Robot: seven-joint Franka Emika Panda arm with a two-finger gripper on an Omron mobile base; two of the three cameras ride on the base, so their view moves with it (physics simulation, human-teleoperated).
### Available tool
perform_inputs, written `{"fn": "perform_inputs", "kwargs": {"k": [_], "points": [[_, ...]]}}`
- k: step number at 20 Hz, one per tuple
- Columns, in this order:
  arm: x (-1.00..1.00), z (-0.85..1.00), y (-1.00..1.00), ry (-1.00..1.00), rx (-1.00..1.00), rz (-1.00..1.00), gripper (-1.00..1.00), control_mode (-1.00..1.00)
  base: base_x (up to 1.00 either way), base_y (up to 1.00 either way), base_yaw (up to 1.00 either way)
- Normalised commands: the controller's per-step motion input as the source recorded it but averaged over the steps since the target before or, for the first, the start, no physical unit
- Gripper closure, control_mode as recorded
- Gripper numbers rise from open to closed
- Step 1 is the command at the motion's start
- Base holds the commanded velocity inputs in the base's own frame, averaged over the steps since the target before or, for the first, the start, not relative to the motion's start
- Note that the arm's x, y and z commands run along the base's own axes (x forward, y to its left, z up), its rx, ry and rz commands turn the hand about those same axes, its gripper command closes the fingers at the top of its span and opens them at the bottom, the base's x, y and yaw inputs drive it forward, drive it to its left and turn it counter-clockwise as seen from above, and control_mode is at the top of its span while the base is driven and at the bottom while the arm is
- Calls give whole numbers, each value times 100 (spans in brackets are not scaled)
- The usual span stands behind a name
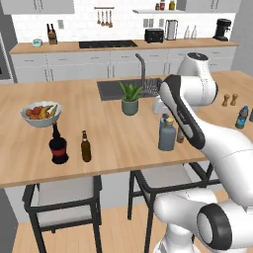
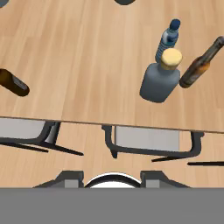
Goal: Move the plastic bottles in the middle to the plastics group, and the glass bottles in the middle to the glass group.
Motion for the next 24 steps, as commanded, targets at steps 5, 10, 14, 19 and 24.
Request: {"fn": "perform_inputs", "kwargs": {"k": [5, 10, 14, 19, 24], "points": [[0, -6, -8, 3, 1, 0, -100, -100, 0, 0, 0], [0, -14, -64, 9, 12, -1, -100, -100, 0, 0, 0], [11, -13, -63, 17, 2, -3, -100, -100, 0, 0, 0], [48, -8, -25, 30, -7, -19, -100, -100, 0, 0, 0], [53, -16, 14, 18, -28, -26, -100, -100, 0, 0, 0]]}}
